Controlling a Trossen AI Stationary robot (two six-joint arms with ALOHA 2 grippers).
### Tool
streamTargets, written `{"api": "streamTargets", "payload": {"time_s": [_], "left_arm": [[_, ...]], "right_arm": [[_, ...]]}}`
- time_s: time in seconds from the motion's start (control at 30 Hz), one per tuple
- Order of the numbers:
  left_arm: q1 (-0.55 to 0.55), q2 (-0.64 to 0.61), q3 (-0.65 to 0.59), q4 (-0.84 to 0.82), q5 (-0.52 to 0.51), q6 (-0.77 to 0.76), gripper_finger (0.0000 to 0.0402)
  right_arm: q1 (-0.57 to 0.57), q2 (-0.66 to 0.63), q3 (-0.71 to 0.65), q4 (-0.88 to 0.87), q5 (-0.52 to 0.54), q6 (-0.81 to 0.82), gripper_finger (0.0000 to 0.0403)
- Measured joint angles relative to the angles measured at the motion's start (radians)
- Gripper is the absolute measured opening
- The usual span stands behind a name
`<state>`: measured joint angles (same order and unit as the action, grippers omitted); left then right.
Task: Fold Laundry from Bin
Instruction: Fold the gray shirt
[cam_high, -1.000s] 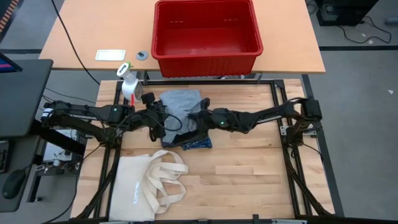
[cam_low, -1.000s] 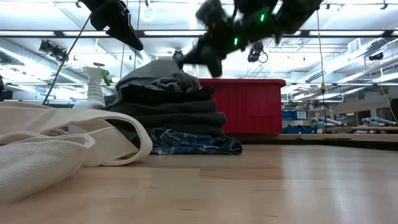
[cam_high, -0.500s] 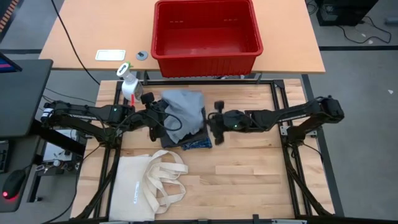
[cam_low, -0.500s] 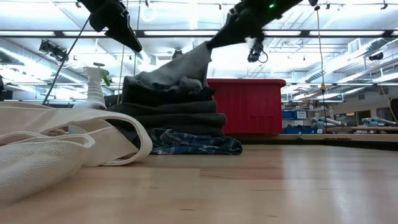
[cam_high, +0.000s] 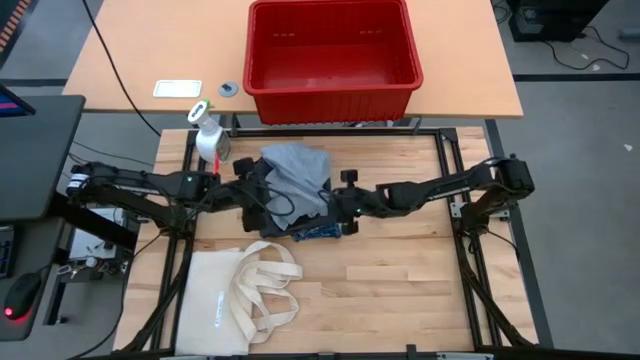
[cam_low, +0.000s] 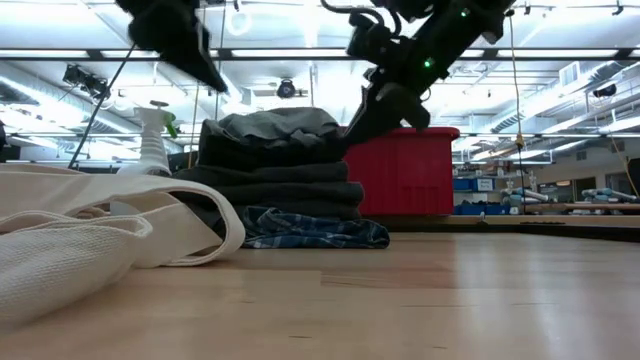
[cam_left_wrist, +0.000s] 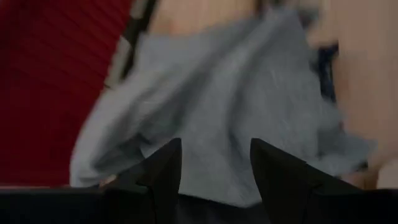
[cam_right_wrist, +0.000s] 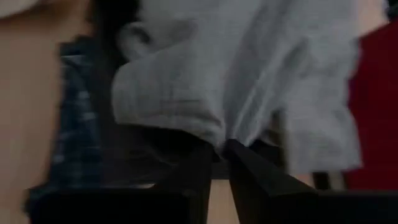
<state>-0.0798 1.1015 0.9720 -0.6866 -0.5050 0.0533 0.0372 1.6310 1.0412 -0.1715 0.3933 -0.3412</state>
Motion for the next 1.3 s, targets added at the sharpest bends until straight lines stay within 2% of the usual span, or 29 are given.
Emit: {"api": "streamTargets", "payload": {"time_s": [0.13,0.37,0.47,0.57,0.63,0.73,0.83,0.87,1.1,1.3], "left_arm": [[0.024,0.023,-0.07,0.024,0.006,0.022,0.0194],[0.085,0.062,-0.096,0.045,-0.082,0.076,0.0194],[0.138,0.09,-0.096,0.06,-0.073,0.125,0.0194],[0.194,0.124,-0.096,0.104,-0.025,0.184,0.0194],[0.226,0.15,-0.096,0.149,0.043,0.245,0.0186],[0.252,0.186,-0.097,0.154,0.189,0.328,0.0138],[0.236,0.194,-0.095,0.142,0.199,0.333,0.0042],[0.225,0.189,-0.089,0.136,0.195,0.325,0.0022],[0.052,0.05,-0.036,0.095,0.196,0.306,0.0006],[-0.073,-0.068,-0.012,0.142,0.228,0.244,0.0004]], "right_arm": [[-0.001,-0.047,0.0,-0.003,0.037,-0.006,0.0082],[-0.003,-0.113,0.0,0.017,-0.027,-0.018,0.0111],[-0.003,-0.115,0.001,0.03,-0.055,-0.018,0.0113],[-0.003,-0.112,0.001,0.028,-0.097,-0.018,0.0113],[-0.003,-0.111,0.001,0.029,-0.121,-0.012,0.0113],[-0.003,-0.111,0.001,0.028,-0.123,0.002,0.0113],[-0.002,-0.112,0.001,0.007,-0.1,0.009,0.0113],[0.0,-0.112,0.001,-0.003,-0.091,0.009,0.0113],[0.002,-0.113,0.001,-0.012,0.001,0.002,0.0113],[0.001,-0.113,0.001,0.02,0.0,-0.013,0.0113]]}}
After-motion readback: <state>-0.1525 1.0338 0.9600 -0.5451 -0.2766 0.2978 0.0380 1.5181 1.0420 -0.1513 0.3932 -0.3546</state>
